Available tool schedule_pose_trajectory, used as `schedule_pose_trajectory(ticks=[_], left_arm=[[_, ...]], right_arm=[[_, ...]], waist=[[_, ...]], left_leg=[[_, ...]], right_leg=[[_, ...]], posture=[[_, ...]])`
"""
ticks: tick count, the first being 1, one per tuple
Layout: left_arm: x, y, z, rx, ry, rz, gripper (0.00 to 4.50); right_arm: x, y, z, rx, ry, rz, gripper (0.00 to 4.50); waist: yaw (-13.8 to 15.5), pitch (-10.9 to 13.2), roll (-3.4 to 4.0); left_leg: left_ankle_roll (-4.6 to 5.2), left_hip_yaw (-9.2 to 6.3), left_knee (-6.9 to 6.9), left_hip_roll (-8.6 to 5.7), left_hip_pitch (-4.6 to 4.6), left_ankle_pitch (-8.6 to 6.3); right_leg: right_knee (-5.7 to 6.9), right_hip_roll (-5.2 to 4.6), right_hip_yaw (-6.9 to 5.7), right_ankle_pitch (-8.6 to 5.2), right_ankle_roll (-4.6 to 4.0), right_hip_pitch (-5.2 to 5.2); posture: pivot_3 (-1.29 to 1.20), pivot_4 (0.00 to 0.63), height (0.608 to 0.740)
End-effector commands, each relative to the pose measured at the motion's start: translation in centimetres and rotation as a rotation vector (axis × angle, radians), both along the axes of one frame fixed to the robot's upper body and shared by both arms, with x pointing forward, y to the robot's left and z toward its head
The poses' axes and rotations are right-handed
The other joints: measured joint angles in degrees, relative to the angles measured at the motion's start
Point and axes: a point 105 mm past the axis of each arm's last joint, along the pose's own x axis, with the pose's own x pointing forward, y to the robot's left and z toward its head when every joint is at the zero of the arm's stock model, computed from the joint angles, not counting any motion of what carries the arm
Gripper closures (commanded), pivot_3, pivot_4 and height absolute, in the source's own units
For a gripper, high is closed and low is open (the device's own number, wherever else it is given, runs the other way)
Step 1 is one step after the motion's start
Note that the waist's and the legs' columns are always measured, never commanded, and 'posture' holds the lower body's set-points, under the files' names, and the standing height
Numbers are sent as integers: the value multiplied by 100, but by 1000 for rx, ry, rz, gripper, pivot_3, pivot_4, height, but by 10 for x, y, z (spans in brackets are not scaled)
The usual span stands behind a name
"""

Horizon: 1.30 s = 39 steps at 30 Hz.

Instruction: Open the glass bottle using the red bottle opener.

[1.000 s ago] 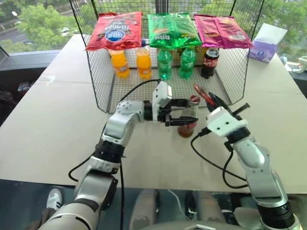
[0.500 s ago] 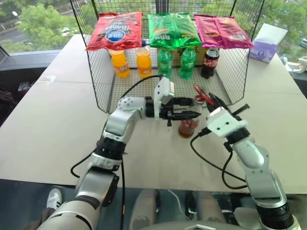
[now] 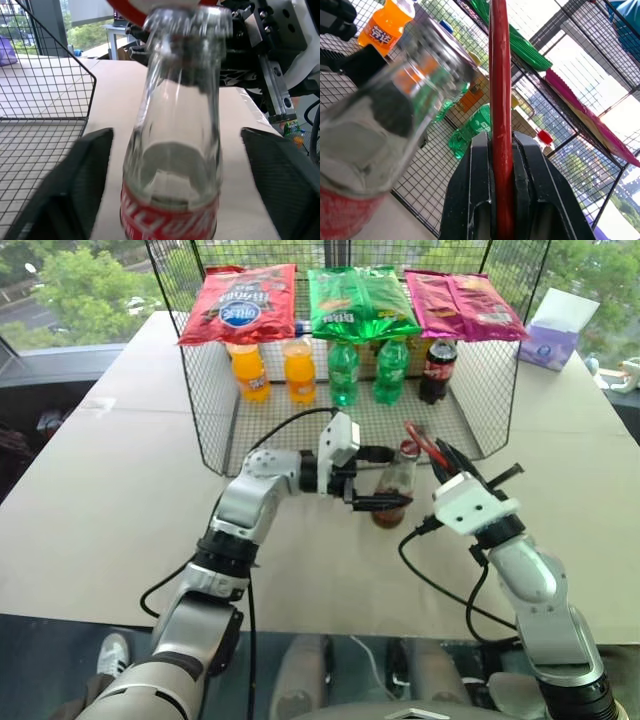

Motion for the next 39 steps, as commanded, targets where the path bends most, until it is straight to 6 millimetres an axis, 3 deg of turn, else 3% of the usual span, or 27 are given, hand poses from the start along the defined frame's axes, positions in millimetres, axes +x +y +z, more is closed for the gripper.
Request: schedule_pose_trajectory(ticks=[1, 5, 9, 10, 11, 26, 34, 39], left_arm=[[0, -1, 6, -7, -35, -11, 537], [1, -1, 6, -5, -32, -18, 537], [1, -2, 4, 2, -29, -25, 1669], [0, -2, 3, 3, -30, -27, 2219], [0, -2, 3, 4, -30, -29, 2287], [1, -2, 9, -12, -37, -31, 2287], [2, 0, 12, -18, -33, -26, 2287], [3, 2, 11, -16, -32, -25, 2287]], right_arm=[[-6, 5, 12, 3, -55, 36, 4500], [-6, 5, 13, 2, -57, 37, 4500], [-6, 5, 13, 4, -60, 36, 4500], [-6, 5, 13, 4, -60, 37, 4500], [-7, 6, 13, 3, -61, 39, 4500], [-13, 20, 8, 17, -55, 110, 4500], [-10, 24, -22, -63, -3, 118, 4500], [-7, 24, -31, -115, -15, 113, 4500]], waist=[[-2, 0, 0], [-2, 0, 0], [-1, 0, 0], [0, 0, 0], [0, 0, 0], [1, 0, 0], [-3, 0, 0], [-3, -1, 0]], left_leg=[[0, 0, 0, 0, 0, 0], [0, 0, 0, 0, 1, 0], [0, 0, 0, 0, 0, 0], [0, 0, 0, 0, 0, 0], [0, 0, 0, 0, 0, 0], [0, 0, 0, 0, 0, 0], [0, 1, 0, 0, 3, 0], [0, 3, 0, 1, 5, 0]], right_leg=[[0, 0, 1, 0, 0, 0], [0, 0, 0, 0, 0, 0], [0, 0, 0, 0, 0, 0], [0, 0, 0, 0, 0, 0], [0, 0, 0, 0, 0, 0], [0, 0, 0, 0, 0, 0], [1, 0, 1, 0, 0, 1], [1, 1, 4, 0, 0, 1]], posture=[[0, 150, 740], [0, 150, 740], [0, 150, 740], [0, 150, 740], [0, 150, 740], [0, 150, 740], [0, 150, 740], [0, 150, 740]])
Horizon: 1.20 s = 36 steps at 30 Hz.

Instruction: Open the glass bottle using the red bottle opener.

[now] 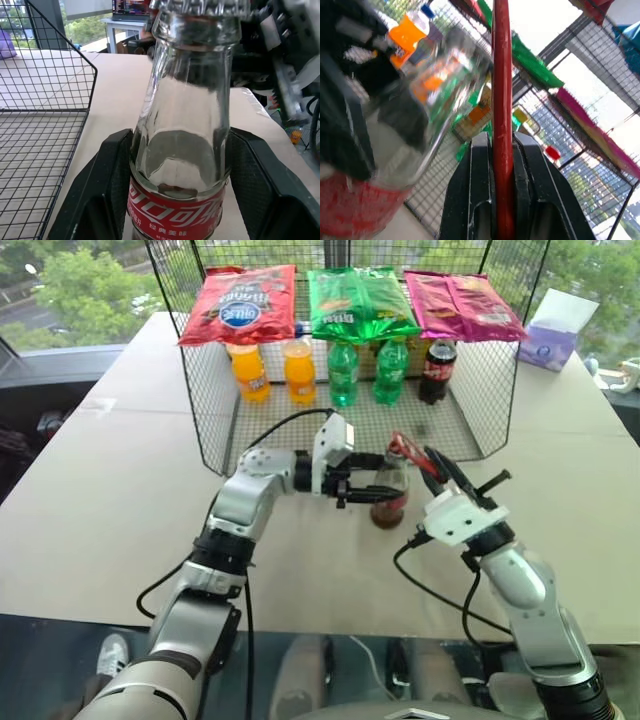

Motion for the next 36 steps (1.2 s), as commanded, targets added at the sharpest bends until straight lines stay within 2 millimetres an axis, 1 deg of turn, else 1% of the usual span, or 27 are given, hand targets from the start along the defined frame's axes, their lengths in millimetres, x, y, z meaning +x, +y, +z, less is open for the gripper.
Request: schedule_pose_trajectory(ticks=[1, 4, 8, 12, 16, 22, 26, 31, 33, 34, 36], left_arm=[[0, -4, 15, -31, -38, -18, 2287], [0, -4, 14, -30, -37, -21, 2287], [0, -5, 14, -25, -39, -28, 2287], [0, -6, 14, -22, -39, -34, 2287], [0, -7, 13, -19, -37, -38, 2287], [1, -9, 11, -20, -31, -40, 2287], [0, -11, 10, -25, -29, -42, 2287], [0, -11, 10, -27, -29, -44, 2287], [0, -11, 10, -26, -31, -44, 2287], [0, -11, 10, -26, -32, -43, 2287], [1, -10, 11, -26, -32, -41, 2287]], right_arm=[[-4, 15, -16, -89, 16, 65, 4500], [-2, 18, -21, -146, -14, 57, 4500], [3, 17, -27, -244, -66, 15, 4500], [6, 15, -34, -321, -82, -4, 4500], [7, 12, -37, -353, -80, -19, 4500], [5, 3, -29, -366, -75, -26, 4500], [3, 3, -34, -395, -71, -11, 4500], [4, 2, -32, -378, -68, -14, 4500], [7, 0, -27, -292, -46, -36, 4500], [7, 3, -26, -244, -31, -33, 4500], [6, 9, -31, -196, -8, -25, 4500]], waist=[[-1, 0, 0], [0, 0, 0], [0, -2, 0], [-1, -4, 0], [-1, -6, -1], [0, -7, -3], [0, -8, -4], [2, -9, -4], [3, -9, -4], [3, -9, -4], [0, -9, -4]], left_leg=[[0, 0, 0, 0, 0, 0], [0, 0, 0, 0, 2, 0], [0, 1, 0, 1, 3, 0], [0, 2, 0, 1, 7, 0], [0, 3, 1, 1, 12, 0], [0, 2, 1, 1, 16, 0], [0, 3, 1, 1, 15, 0], [0, 2, 1, 1, 16, 0], [0, 3, 1, 1, 17, 0], [0, 2, 1, 1, 16, 0], [0, 1, 0, 2, 16, 0]], right_leg=[[0, 0, 1, 0, 0, 0], [0, 0, 1, 0, 0, 0], [1, 2, 4, 0, 0, 1], [2, 10, 15, 0, 0, 3], [2, 12, 21, 0, 0, 8], [2, 14, 25, 0, 0, 11], [2, 14, 25, 0, 0, 11], [2, 14, 25, 0, 0, 11], [2, 13, 26, 0, 0, 12], [2, 14, 26, 0, 0, 12], [2, 15, 25, 0, 0, 12]], posture=[[0, 150, 740], [0, 150, 740], [0, 150, 740], [0, 150, 740], [0, 150, 740], [0, 150, 740], [0, 150, 740], [0, 150, 740], [0, 150, 740], [0, 150, 740], [0, 150, 740]])
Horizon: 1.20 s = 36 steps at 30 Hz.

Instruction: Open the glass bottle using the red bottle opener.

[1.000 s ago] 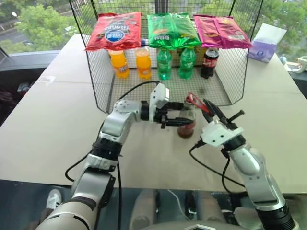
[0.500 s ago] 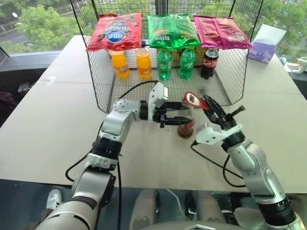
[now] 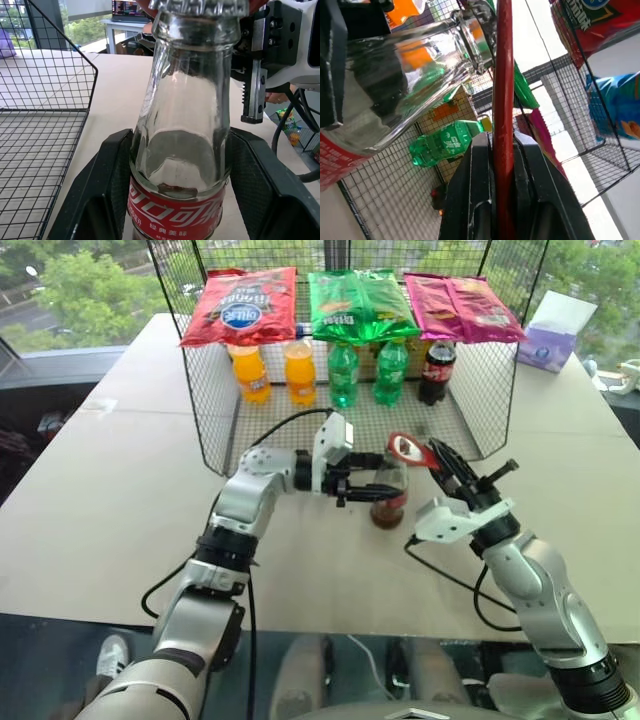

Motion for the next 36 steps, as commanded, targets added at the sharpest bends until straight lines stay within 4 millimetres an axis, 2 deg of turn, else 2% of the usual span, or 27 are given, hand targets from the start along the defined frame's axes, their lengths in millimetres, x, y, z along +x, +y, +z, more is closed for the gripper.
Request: schedule_pose_trajectory(ticks=[1, 4, 7, 14, 17, 22, 27, 36], left_arm=[[-3, -9, 12, -17, -49, -37, 2287], [-2, -9, 13, -15, -49, -36, 2287], [-2, -8, 13, -8, -50, -36, 2287], [-1, -7, 14, 2, -51, -41, 2287], [0, -7, 15, 2, -51, -42, 2287], [1, -9, 13, 0, -48, -44, 2287], [0, -12, 10, -3, -45, -50, 2287], [1, -13, 7, -10, -48, -52, 2287]], right_arm=[[-2, 20, -37, 35, 162, 52, 4500], [-3, 32, -51, 41, 169, 52, 4500], [1, 38, -54, 15, 124, 33, 4500], [7, 31, -59, -51, 65, -37, 4500], [6, 24, -54, -85, 60, -38, 4500], [5, 4, -32, -209, 38, -16, 4500], [5, -9, 4, -344, -17, 24, 4500], [9, -2, 40, -409, -76, 85, 4500]], waist=[[-3, 0, 0], [-4, -1, 0], [-4, -1, 1], [0, -3, -1], [2, -4, -2], [2, -5, -3], [5, -5, -3], [88, 1, 3]], left_leg=[[0, 0, 0, 2, 0, 0], [0, 1, 1, 2, 2, 0], [0, 1, 1, 12, 8, 0], [0, 0, 1, 16, 10, 0], [0, 1, 1, 16, 11, 0], [0, 0, 1, 15, 10, 0], [0, -5, 1, 11, 7, 0], [10, -28, 8, -12, -26, -5]], right_leg=[[0, 2, 0, 0, 0, 0], [1, 1, 1, 0, 0, 1], [1, 1, 6, 0, 0, 6], [0, 2, 10, 0, -1, 10], [1, 2, 12, 0, -1, 11], [-1, 2, 15, 0, 0, 12], [-3, 8, 9, -1, -1, 10], [-25, -1, -2, 0, 1, 7]], posture=[[0, 150, 740], [0, 150, 740], [0, 150, 740], [0, 150, 740], [0, 150, 740], [0, 150, 740], [0, 150, 740], [0, 150, 740]])
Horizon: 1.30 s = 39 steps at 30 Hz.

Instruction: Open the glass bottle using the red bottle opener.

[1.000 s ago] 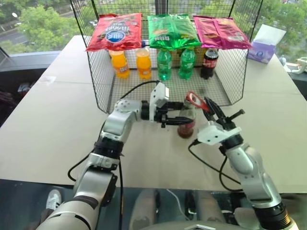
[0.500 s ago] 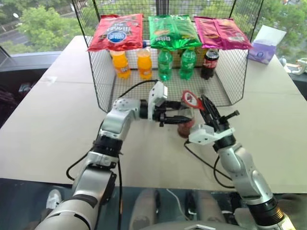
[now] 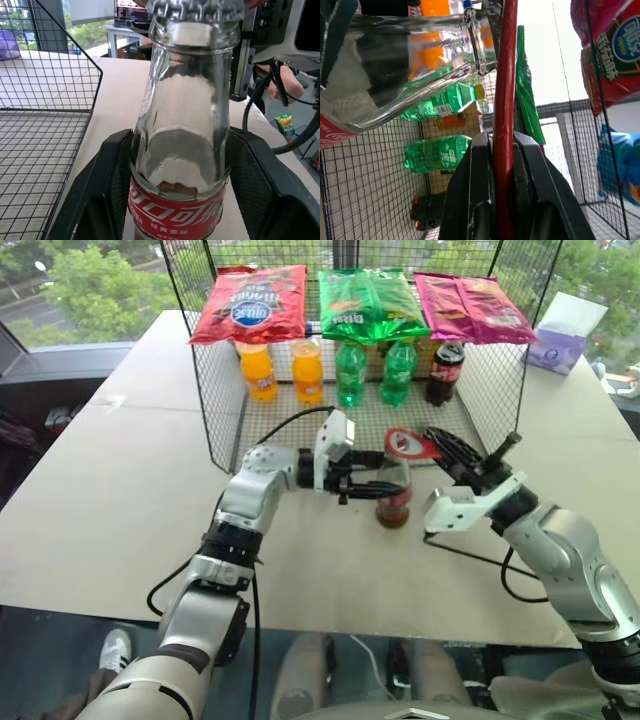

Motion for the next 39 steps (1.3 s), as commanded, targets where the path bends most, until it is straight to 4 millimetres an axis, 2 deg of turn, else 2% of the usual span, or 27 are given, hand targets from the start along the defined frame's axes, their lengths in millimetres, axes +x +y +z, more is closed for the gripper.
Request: schedule_pose_trajectory(ticks=[1, 17, 28, 35, 38, 39], left_arm=[[-3, -10, 8, 4, -64, -36, 2287], [-4, -16, 16, 21, -88, -55, 2287], [-2, -18, 14, 38, -91, -72, 2287], [-2, -16, 15, 22, -90, -68, 2287], [-3, -15, 16, 17, -92, -62, 2287], [-3, -14, 16, 13, -93, -58, 2287]], right_arm=[[-2, 4, 10, -51, -16, 28, 4500], [-4, -17, 8, -118, 24, -6, 4500], [-3, -16, 24, -174, 36, 20, 4500], [-2, -8, 44, -28, 17, 21, 4500], [1, -15, 59, 127, 39, -23, 4500], [2, -21, 64, 238, 77, -42, 4500]], waist=[[23, 0, 0], [86, 2, -1], [-9, 3, -2], [-9, 4, -2], [-8, 4, -1], [-7, 4, -1]], left_leg=[[1, 0, 0, -1, -1, -1], [7, 3, 2, -7, -6, -4], [8, 7, 1, -2, -1, -5], [8, 7, 0, -3, -3, -5], [8, 7, 0, -2, -4, -5], [8, 7, 0, -2, -4, -5]], right_leg=[[0, 0, 0, 0, 0, 0], [-10, -1, 1, 0, 1, 0], [-10, 9, 2, 0, 1, -1], [-12, 9, 3, 0, 1, -1], [-11, 9, 3, 1, 1, -2], [-11, 9, 3, 1, 1, -1]], posture=[[0, 150, 740], [0, 150, 740], [0, 150, 740], [0, 150, 740], [0, 150, 740], [0, 150, 740]])
